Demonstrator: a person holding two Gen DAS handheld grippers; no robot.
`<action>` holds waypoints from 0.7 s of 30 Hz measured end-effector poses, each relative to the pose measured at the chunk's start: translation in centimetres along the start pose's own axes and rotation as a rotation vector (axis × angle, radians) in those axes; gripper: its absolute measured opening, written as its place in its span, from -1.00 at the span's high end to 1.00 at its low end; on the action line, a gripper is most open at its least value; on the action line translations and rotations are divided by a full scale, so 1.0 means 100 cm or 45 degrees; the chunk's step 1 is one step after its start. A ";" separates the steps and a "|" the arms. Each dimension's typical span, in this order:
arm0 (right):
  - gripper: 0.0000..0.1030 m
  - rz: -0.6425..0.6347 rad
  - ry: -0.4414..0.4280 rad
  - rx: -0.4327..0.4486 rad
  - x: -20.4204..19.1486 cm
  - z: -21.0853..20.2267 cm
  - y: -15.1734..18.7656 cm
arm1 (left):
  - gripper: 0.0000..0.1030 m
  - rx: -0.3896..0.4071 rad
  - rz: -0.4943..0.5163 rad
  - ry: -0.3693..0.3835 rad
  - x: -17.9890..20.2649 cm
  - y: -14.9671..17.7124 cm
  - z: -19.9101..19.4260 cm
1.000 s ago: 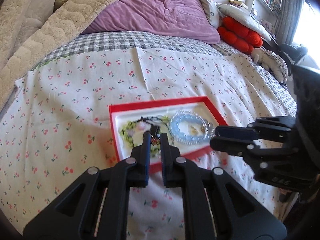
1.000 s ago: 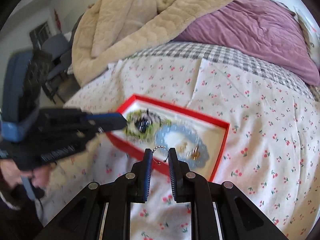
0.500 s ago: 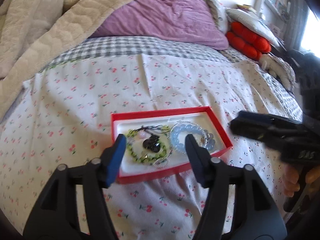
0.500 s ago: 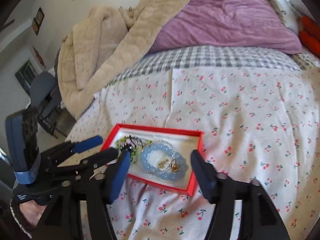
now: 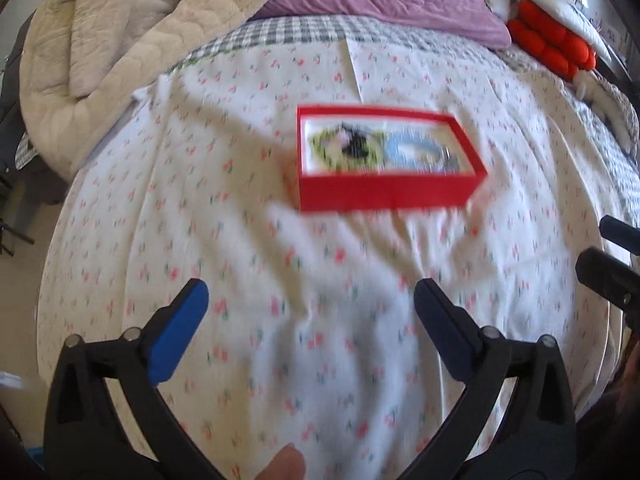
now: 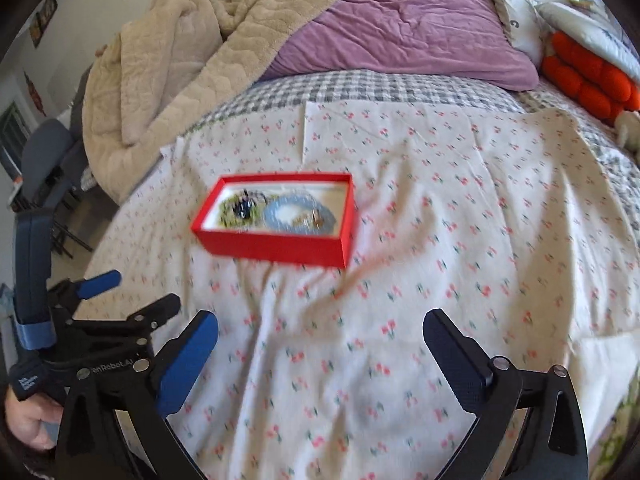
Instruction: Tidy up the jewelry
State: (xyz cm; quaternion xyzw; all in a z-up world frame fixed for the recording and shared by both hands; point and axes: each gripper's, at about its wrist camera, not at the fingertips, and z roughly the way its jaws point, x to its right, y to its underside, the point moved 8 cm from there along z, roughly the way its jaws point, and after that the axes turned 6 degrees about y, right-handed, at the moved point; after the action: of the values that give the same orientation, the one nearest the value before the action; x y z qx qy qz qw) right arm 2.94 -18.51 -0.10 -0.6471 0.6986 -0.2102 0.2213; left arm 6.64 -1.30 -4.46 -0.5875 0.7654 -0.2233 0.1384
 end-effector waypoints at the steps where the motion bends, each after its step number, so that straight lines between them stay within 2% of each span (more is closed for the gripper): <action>1: -1.00 -0.008 0.021 -0.005 -0.001 -0.004 0.011 | -0.98 -0.008 -0.005 0.006 0.001 0.006 -0.001; 4: -1.00 -0.013 0.047 -0.010 0.001 -0.006 0.031 | -0.98 -0.034 -0.045 0.036 0.005 0.026 0.003; 10: -1.00 -0.004 0.065 -0.112 0.007 0.010 0.067 | -0.98 -0.045 -0.057 0.049 0.014 0.042 0.006; 21: -1.00 -0.063 0.091 -0.085 0.004 0.008 0.067 | -0.98 -0.055 -0.084 0.079 0.017 0.047 0.010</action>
State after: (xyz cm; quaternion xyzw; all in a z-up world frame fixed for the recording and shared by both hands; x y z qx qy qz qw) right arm -2.01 -18.38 -4.64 -0.6632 0.6966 -0.2151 0.1691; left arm 2.69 -2.11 -7.58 -0.6080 0.7543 -0.2292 0.0945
